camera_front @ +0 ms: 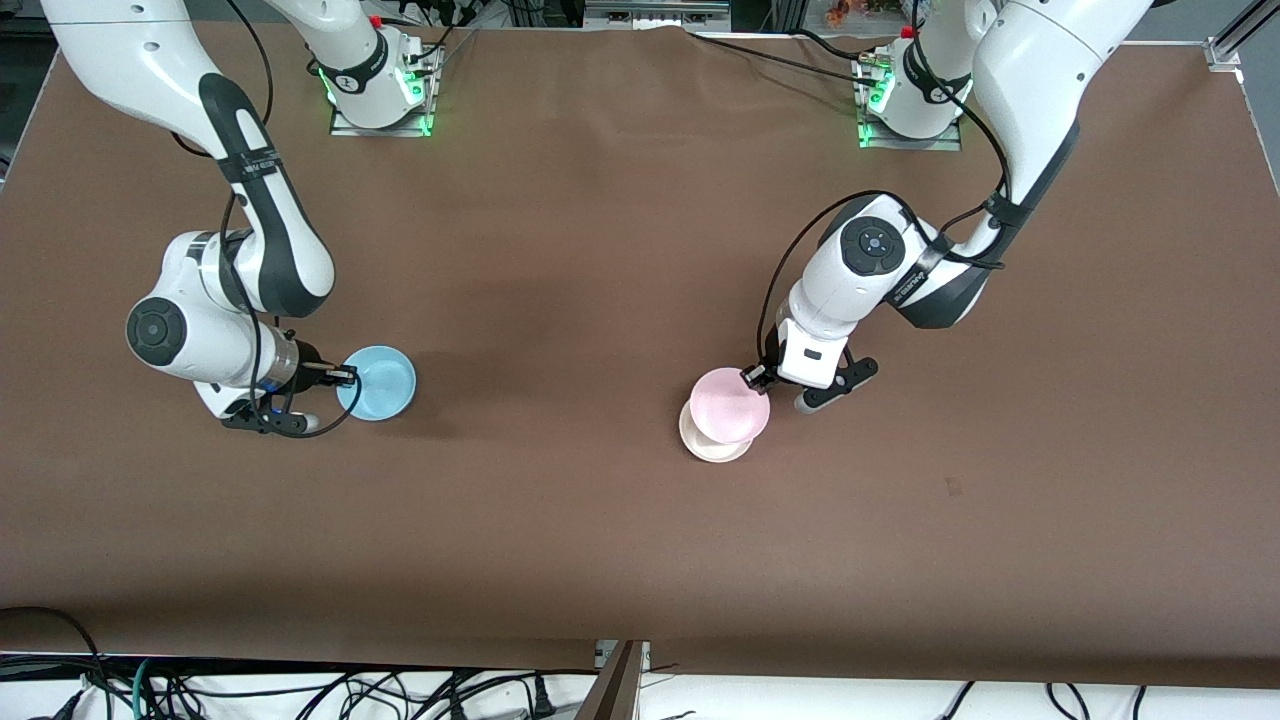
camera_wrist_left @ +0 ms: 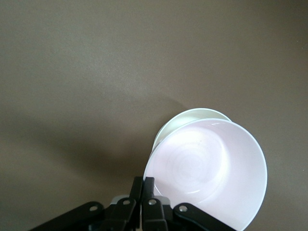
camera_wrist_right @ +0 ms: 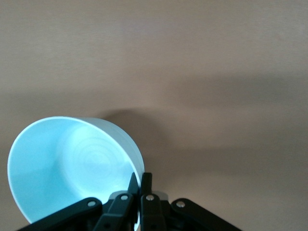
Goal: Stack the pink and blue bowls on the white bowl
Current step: 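Carry the pink bowl onto the white bowl with the left gripper, then release the pink bowl while the right gripper carries the blue bowl over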
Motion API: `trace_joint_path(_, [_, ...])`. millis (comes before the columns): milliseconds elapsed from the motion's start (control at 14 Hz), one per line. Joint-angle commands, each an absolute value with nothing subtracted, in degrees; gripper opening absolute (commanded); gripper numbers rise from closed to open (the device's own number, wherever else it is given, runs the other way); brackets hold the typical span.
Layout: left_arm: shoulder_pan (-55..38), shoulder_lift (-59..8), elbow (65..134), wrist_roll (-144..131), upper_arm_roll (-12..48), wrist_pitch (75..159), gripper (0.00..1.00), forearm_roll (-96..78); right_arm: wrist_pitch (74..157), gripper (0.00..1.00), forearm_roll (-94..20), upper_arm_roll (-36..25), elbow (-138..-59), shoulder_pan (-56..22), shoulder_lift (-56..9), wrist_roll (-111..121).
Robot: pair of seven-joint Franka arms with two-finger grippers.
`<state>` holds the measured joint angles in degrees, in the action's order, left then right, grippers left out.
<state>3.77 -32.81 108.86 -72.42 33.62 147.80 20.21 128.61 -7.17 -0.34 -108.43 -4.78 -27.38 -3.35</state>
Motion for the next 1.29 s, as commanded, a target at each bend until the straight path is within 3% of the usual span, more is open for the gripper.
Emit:
trace_joint_path(0, [2.1,-33.6,107.4,-74.4,33.0,147.9,0.0,22.0,125.3,0.0,-8.1,0.3,-107.1,-4.7,-26.0,-3.0])
trace_joint_path(929, [0.4,-35.3,106.6,-75.6,31.6,149.2,0.0,22.3,118.7,0.0,-8.2,2.6,-99.6,-9.6,-26.6,-4.8])
trace_joint_path(1214, [-0.6,-37.5,102.8,-75.8,30.5,149.2,0.0,22.3,118.7,0.0,-8.3,2.6,-99.0,-10.3,-26.6,-4.9])
